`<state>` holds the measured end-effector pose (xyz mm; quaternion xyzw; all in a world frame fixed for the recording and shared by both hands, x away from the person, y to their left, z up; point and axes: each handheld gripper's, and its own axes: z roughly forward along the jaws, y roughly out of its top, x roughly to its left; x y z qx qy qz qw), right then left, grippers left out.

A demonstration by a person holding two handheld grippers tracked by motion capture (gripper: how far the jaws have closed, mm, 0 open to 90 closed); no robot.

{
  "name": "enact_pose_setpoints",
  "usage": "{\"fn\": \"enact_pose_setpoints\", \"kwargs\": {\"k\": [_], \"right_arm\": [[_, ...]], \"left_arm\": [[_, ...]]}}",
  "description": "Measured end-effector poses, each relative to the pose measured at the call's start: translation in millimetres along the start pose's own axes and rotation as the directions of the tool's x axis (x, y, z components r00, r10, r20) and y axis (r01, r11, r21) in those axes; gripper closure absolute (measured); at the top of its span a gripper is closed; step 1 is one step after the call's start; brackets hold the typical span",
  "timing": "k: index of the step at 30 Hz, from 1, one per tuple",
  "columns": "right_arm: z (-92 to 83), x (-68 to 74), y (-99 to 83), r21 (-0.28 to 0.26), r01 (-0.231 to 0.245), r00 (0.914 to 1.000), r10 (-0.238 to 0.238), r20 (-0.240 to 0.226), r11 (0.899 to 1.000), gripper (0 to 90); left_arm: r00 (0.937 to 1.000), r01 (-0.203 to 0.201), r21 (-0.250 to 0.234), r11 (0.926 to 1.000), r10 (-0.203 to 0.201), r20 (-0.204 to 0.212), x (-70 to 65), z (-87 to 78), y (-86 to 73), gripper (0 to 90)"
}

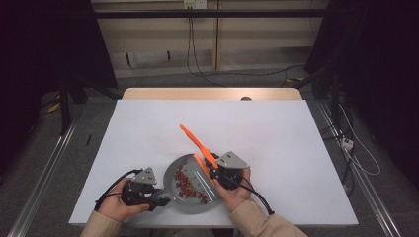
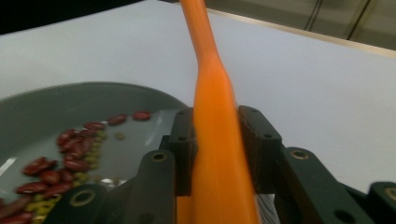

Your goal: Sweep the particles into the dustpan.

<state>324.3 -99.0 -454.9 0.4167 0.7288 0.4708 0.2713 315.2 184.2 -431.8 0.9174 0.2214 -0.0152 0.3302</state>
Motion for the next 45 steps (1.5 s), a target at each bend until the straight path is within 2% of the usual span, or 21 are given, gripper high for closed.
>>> {"fn": "enact_pose_setpoints", "kwargs": {"k": [6, 10, 13, 14, 19, 21, 22, 24, 25, 27, 30, 33, 35, 38, 39, 42, 44, 45], "right_arm": [[0.7, 15.0, 1.5, -0.008, -0.054, 0.9973, 0.053, -0.051, 0.999, 68.7], [-0.3, 20.5, 1.7, -0.022, -0.069, 0.9958, 0.068, -0.061, 0.997, 68.8], [-2.4, 25.7, 3.4, -0.037, -0.068, 0.9952, 0.065, -0.073, 0.997, 68.9], [-2.9, 27.8, 4.9, -0.04, -0.074, 0.9934, 0.07, -0.091, 0.996, 68.9], [-2.5, 44.8, 13.1, -0.056, -0.029, 0.9914, 0.021, -0.129, 0.998, 70.2], [-2.7, 45.5, 15.1, -0.069, -0.039, 0.9894, 0.029, -0.142, 0.997, 70.3], [-3.6, 44.1, 16.5, -0.075, -0.038, 0.9899, 0.027, -0.139, 0.996, 70.3], [-5.8, 36.4, 19.6, -0.083, -0.072, 0.9858, 0.058, -0.158, 0.994, 70.4], [-7.8, 32.1, 21.6, -0.091, -0.072, 0.9874, 0.058, -0.147, 0.993, 70.4], [-12.0, 20.3, 26.2, -0.104, -0.11, 0.9802, 0.091, -0.176, 0.988, 70.4], [-22.1, 5.9, 35.3, -0.132, -0.108, 0.9837, 0.087, -0.158, 0.985, 70.4], [-30.6, -8.5, 42.7, -0.157, -0.1, 0.9881, 0.079, -0.132, 0.983, 70.5], [-34.6, -18.3, 44.6, -0.16, -0.084, 0.9918, 0.066, -0.109, 0.984, 70.5], [-34.5, -29.2, 42.0, -0.13, -0.075, 0.9952, 0.066, -0.072, 0.989, 70.5], [-32.6, -32.1, 39.7, -0.124, -0.062, 0.9969, 0.056, -0.056, 0.99, 70.6], [-24.7, -44.7, 30.4, -0.101, -0.04, 0.9992, 0.039, -0.009, 0.994, 70.6], [-18.9, -48.8, 23.7, -0.073, -0.022, 0.9995, 0.024, 0.022, 0.997, 70.6], [-15.4, -48.5, 20.2, -0.059, -0.017, 0.9993, 0.019, 0.031, 0.998, 70.6]], "left_arm": [[1.0, 0.008, -0.002, 1.0, -0.008, -0.001, -0.3, 1.4, 0.4, 62.5], [1.0, 0.009, -0.004, 0.9999, -0.009, 0.001, -0.1, 1.1, 0.2, 62.5], [0.9999, 0.013, -0.002, 0.9999, -0.013, 0.002, 0.3, 0.9, -0.2, 62.5], [0.9999, 0.013, -0.002, 0.9999, -0.013, 0.002, 0.1, 0.9, -0.1, 62.5], [1.0, 0.008, -0.007, 0.9999, -0.008, 0.001, 0.1, 1.3, -1.0, 62.5], [0.9999, 0.01, -0.015, 0.9998, -0.01, 0.0, -0.2, 1.6, -1.5, 62.4], [0.9999, 0.01, -0.014, 0.9998, -0.01, -0.006, -0.5, 1.6, -1.5, 62.3], [0.9999, 0.007, -0.016, 0.9999, -0.007, -0.009, -0.6, 1.9, -1.3, 62.1], [0.9999, 0.003, -0.023, 0.9997, -0.003, -0.016, -0.6, 2.3, -1.2, 61.4], [0.9996, -0.01, -0.014, 0.9999, 0.009, -0.027, -1.2, 3.2, 0.2, 58.5], [0.9991, -0.02, -0.01, 0.9998, 0.019, -0.039, -3.8, 5.8, 3.6, 57.0], [0.9979, -0.033, 0.009, 0.9994, 0.034, -0.055, -6.5, 9.1, 5.4, 61.1], [0.9974, -0.029, 0.018, 0.9994, 0.03, -0.065, -7.4, 10.0, 5.2, 62.9], [0.9975, -0.017, 0.005, 0.9998, 0.017, -0.069, -9.2, 10.6, 5.2, 63.3], [0.9975, -0.039, 0.034, 0.9986, 0.041, -0.057, -8.0, 7.9, 6.5, 63.3], [0.9989, -0.004, 0.016, 0.9999, 0.005, -0.047, -9.2, 1.3, 6.9, 63.4], [0.997, -0.06, 0.077, 0.9952, 0.064, -0.044, -6.2, -5.3, 8.1, 63.4], [0.9992, -0.016, 0.042, 0.999, 0.017, -0.036, -8.5, -3.6, 8.1, 63.4]]}}
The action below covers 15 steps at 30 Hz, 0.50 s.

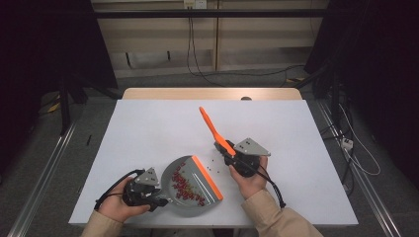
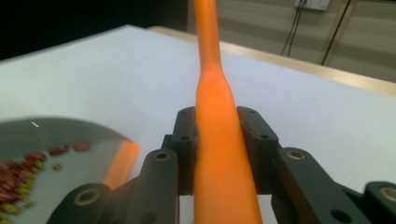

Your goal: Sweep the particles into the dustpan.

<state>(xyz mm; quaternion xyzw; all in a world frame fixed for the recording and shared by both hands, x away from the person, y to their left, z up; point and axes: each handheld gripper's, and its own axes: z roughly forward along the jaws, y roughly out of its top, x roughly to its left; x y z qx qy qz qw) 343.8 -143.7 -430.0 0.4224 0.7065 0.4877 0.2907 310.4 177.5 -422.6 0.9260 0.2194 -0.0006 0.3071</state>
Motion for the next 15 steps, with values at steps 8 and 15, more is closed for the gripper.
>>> {"fn": "enact_pose_setpoints", "kwargs": {"k": [8, 15], "right_arm": [[6.4, 35.6, -20.4, 0.054, 0.014, 0.999, -0.012, -0.043, 0.998, 69.1], [2.8, 63.1, -9.7, -0.013, -0.083, 0.9808, 0.08, -0.178, 0.996, 70.4]], "left_arm": [[0.9999, 0.013, 0.026, 0.9996, -0.014, 0.006, -1.0, 0.4, 7.4, 63.5], [0.9998, 0.016, 0.028, 0.9995, -0.017, 0.012, 0.2, 6.5, 3.1, 63.4]]}}
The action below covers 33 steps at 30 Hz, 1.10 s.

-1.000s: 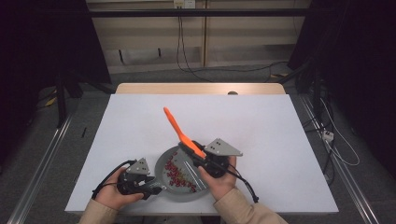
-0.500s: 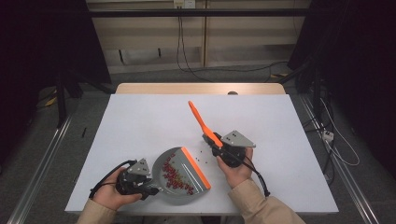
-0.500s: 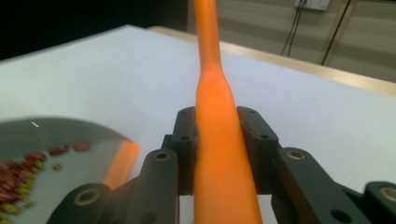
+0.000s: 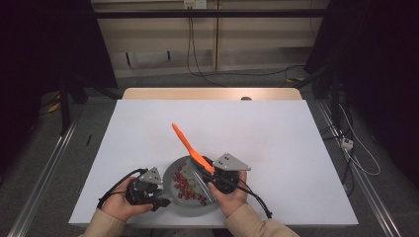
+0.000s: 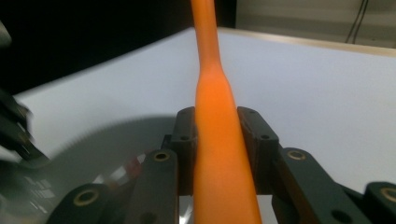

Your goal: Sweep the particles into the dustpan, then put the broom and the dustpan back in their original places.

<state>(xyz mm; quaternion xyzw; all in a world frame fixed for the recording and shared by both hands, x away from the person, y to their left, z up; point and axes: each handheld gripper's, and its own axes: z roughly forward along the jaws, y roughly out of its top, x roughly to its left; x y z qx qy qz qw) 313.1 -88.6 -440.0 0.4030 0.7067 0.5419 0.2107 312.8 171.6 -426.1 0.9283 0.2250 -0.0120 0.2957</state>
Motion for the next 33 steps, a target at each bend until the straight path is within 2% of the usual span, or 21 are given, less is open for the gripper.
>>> {"fn": "enact_pose_setpoints", "kwargs": {"k": [1, 4, 5, 6, 7, 9, 10, 11, 15, 19, 22, 23, 24, 25, 26, 29, 31, 33], "right_arm": [[-0.8, -0.9, 4.0, -0.016, -0.02, 0.9998, 0.02, -0.009, 1.0, 70.5], [-6.5, -9.4, 15.3, -0.049, -0.024, 0.9997, 0.025, 0.003, 0.999, 70.5], [-8.6, -13.9, 18.2, -0.055, -0.026, 0.9996, 0.026, 0.012, 0.998, 70.5], [-11.0, -19.0, 20.4, -0.063, -0.034, 0.9992, 0.035, 0.02, 0.997, 70.5], [-13.1, -23.8, 22.1, -0.065, -0.031, 0.9989, 0.033, 0.034, 0.997, 70.5], [-16.7, -32.8, 23.9, -0.069, -0.025, 0.9984, 0.029, 0.048, 0.997, 70.5], [-18.5, -36.2, 24.4, -0.072, -0.021, 0.9979, 0.026, 0.06, 0.997, 70.5], [-20.6, -39.5, 24.7, -0.073, -0.016, 0.9974, 0.021, 0.069, 0.997, 70.5], [-29.3, -52.4, 23.9, -0.082, -0.014, 0.995, 0.022, 0.097, 0.997, 70.5], [-37.0, -65.4, 20.2, -0.075, -0.017, 0.9921, 0.026, 0.123, 0.997, 70.6], [-42.7, -73.9, 17.4, -0.068, -0.024, 0.9899, 0.033, 0.138, 0.997, 70.6], [-44.7, -76.3, 16.8, -0.07, -0.026, 0.9886, 0.036, 0.146, 0.997, 70.6], [-46.4, -79.1, 16.5, -0.071, -0.028, 0.9879, 0.039, 0.15, 0.997, 70.6], [-47.8, -81.6, 16.5, -0.067, -0.029, 0.9875, 0.039, 0.153, 0.997, 70.6], [-49.5, -83.7, 16.5, -0.065, -0.027, 0.9863, 0.037, 0.161, 0.998, 70.6], [-54.4, -89.3, 16.9, -0.064, -0.029, 0.9851, 0.04, 0.167, 0.998, 70.6], [-57.5, -92.9, 16.8, -0.057, -0.027, 0.9851, 0.036, 0.168, 0.998, 70.6], [-60.2, -96.0, 15.9, -0.048, -0.021, 0.9839, 0.029, 0.176, 0.999, 70.6]], "left_arm": [[1.0, 0.004, -0.003, 1.0, -0.004, 0.001, 0.1, 1.4, -1.3, 63.5], [1.0, -0.002, -0.014, 0.9999, 0.002, -0.006, -0.2, 3.5, -4.0, 63.5], [0.9997, -0.003, -0.015, 0.9999, 0.003, -0.025, -0.4, 2.5, -4.5, 63.4], [0.9999, -0.008, -0.022, 0.9997, 0.008, -0.01, 0.9, 2.5, -5.3, 63.5], [0.9999, -0.004, -0.037, 0.9993, 0.003, -0.012, 0.7, 2.6, -5.7, 63.5], [0.9994, -0.024, -0.053, 0.9983, 0.023, -0.025, 0.5, 3.0, -6.4, 63.5], [0.9996, -0.01, -0.066, 0.9977, 0.008, -0.028, 0.8, 3.1, -7.5, 63.5], [0.9994, -0.02, -0.072, 0.9972, 0.018, -0.029, 1.6, 4.0, -8.2, 63.6], [0.9977, -0.03, -0.129, 0.9912, 0.022, -0.063, 2.1, 7.9, -12.3, 63.6], [0.9972, -0.023, -0.16, 0.9868, 0.012, -0.075, 5.0, 7.9, -14.2, 63.6], [0.9948, -0.009, -0.194, 0.981, -0.011, -0.101, 6.2, 6.0, -13.7, 63.6], [0.995, 0.0, -0.213, 0.977, -0.021, -0.098, 7.3, 5.2, -13.6, 63.6], [0.9946, 0.007, -0.217, 0.9762, -0.029, -0.099, 8.9, 3.3, -13.1, 63.6], [0.9931, 0.015, -0.237, 0.9714, -0.042, -0.109, 10.0, 2.9, -13.0, 63.6], [0.9927, 0.02, -0.24, 0.9706, -0.048, -0.11, 11.6, 1.5, -12.5, 63.6], [0.9867, 0.051, -0.272, 0.961, -0.091, -0.135, 15.5, -0.4, -11.2, 63.6], [0.9803, 0.057, -0.278, 0.9588, -0.107, -0.167, 18.9, -2.7, -10.4, 63.5], [0.9709, 0.092, -0.296, 0.9508, -0.152, -0.185, 22.0, -3.7, -10.5, 63.5]]}}
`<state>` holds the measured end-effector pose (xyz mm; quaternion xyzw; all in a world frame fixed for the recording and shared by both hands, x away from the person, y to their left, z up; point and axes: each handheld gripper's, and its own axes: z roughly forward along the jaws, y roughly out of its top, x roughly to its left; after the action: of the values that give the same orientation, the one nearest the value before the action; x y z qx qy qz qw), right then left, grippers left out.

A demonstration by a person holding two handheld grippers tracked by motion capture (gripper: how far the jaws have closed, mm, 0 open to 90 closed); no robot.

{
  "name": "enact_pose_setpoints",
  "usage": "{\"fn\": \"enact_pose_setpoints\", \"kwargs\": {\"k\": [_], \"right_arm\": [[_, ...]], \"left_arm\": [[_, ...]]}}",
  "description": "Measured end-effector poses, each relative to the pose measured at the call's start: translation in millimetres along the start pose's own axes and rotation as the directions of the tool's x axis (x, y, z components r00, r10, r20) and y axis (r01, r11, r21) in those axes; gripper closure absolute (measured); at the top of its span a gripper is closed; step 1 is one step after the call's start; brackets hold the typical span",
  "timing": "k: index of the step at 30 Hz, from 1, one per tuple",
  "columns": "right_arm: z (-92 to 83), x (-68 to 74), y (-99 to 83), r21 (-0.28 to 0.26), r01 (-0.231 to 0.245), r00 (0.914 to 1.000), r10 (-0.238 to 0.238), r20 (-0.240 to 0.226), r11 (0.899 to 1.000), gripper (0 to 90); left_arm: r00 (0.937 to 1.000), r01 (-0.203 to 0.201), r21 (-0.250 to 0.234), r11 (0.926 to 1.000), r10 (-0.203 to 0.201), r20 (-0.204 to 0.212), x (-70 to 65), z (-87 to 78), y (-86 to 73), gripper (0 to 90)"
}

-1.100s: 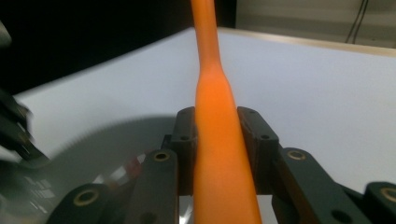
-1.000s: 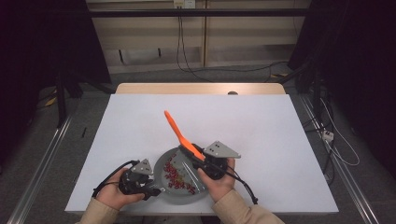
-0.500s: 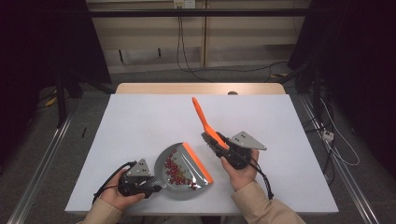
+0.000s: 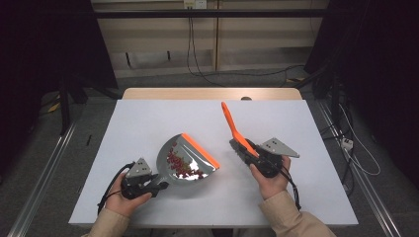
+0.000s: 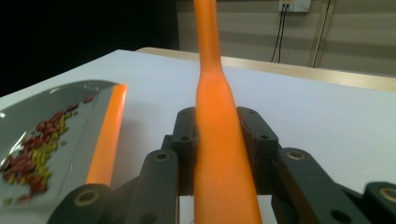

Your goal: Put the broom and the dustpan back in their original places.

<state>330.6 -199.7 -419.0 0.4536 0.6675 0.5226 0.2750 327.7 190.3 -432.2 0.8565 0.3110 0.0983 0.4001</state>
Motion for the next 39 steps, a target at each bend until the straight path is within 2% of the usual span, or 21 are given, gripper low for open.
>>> {"fn": "enact_pose_setpoints", "kwargs": {"k": [2, 4, 6, 8, 10, 13, 17, 21, 23, 25, 29, 32, 35, 39], "right_arm": [[-1.7, -3.8, -1.9, 0.007, -0.006, 1.0, 0.006, 0.0, 1.0, 70.6], [-3.3, -8.0, -4.2, 0.017, -0.014, 0.9999, 0.014, 0.001, 1.0, 70.6], [-5.3, -11.6, -5.4, 0.02, -0.014, 0.9999, 0.013, 0.006, 1.0, 70.6], [-7.7, -15.0, -5.6, 0.019, -0.02, 0.9997, 0.02, 0.011, 1.0, 70.6], [-9.5, -17.6, -5.4, 0.019, -0.017, 0.9998, 0.016, 0.015, 1.0, 70.6], [-11.3, -21.0, -5.9, 0.019, -0.018, 0.9996, 0.017, 0.023, 1.0, 70.6], [-12.0, -22.8, -7.2, 0.024, -0.015, 0.9994, 0.014, 0.03, 1.0, 70.6], [-11.6, -22.8, -8.8, 0.031, -0.015, 0.9995, 0.014, 0.028, 0.999, 70.6], [-11.2, -22.9, -9.2, 0.033, -0.012, 0.9995, 0.011, 0.03, 0.999, 70.6], [-10.3, -22.0, -10.3, 0.037, -0.01, 0.9995, 0.009, 0.029, 0.999, 70.6], [-7.9, -23.7, -13.2, 0.048, -0.029, 0.9992, 0.027, 0.029, 0.998, 70.6], [-5.9, -26.1, -15.1, 0.05, -0.067, 0.9977, 0.067, 0.01, 0.997, 70.6], [-2.2, -27.3, -17.8, 0.063, -0.107, 0.9942, 0.108, -0.003, 0.992, 70.6], [0.2, -38.7, -25.4, 0.077, -0.125, 0.9912, 0.121, 0.054, 0.989, 70.4]], "left_arm": [[0.999, 0.037, -0.007, 0.9993, -0.037, -0.027, 5.5, -0.7, -0.1, 63.5], [0.996, 0.054, -0.015, 0.9984, -0.055, -0.071, 10.8, -0.9, -0.7, 63.5], [0.9904, 0.083, -0.022, 0.9963, -0.085, -0.109, 16.7, -0.5, -2.2, 63.5], [0.9818, 0.106, -0.017, 0.9942, -0.107, -0.157, 21.9, 0.1, -2.9, 63.5], [0.9703, 0.145, -0.03, 0.989, -0.148, -0.192, 27.2, 1.5, -4.0, 63.5], [0.9508, 0.183, -0.038, 0.9824, -0.186, -0.247, 34.1, 3.9, -4.4, 63.5], [0.9253, 0.217, -0.038, 0.9754, -0.218, -0.31, 40.4, 7.3, -4.8, 63.5], [0.9017, 0.257, -0.038, 0.9657, -0.254, -0.35, 44.7, 9.9, -6.3, 63.5], [0.8891, 0.283, -0.042, 0.9583, -0.278, -0.364, 46.1, 11.4, -6.9, 63.4], [0.881, 0.296, -0.033, 0.9546, -0.286, -0.377, 47.3, 13.6, -7.4, 63.4], [0.875, 0.3, -0.033, 0.9534, -0.289, -0.389, 46.1, 14.5, -6.9, 63.2], [0.875, 0.31, -0.046, 0.9495, -0.304, -0.376, 44.2, 14.2, -7.1, 62.8], [0.8846, 0.312, -0.056, 0.9484, -0.312, -0.347, 39.9, 13.0, -5.9, 62.4], [0.9035, 0.306, -0.047, 0.9509, -0.306, -0.301, 30.8, 14.5, -4.2, 57.2]]}}
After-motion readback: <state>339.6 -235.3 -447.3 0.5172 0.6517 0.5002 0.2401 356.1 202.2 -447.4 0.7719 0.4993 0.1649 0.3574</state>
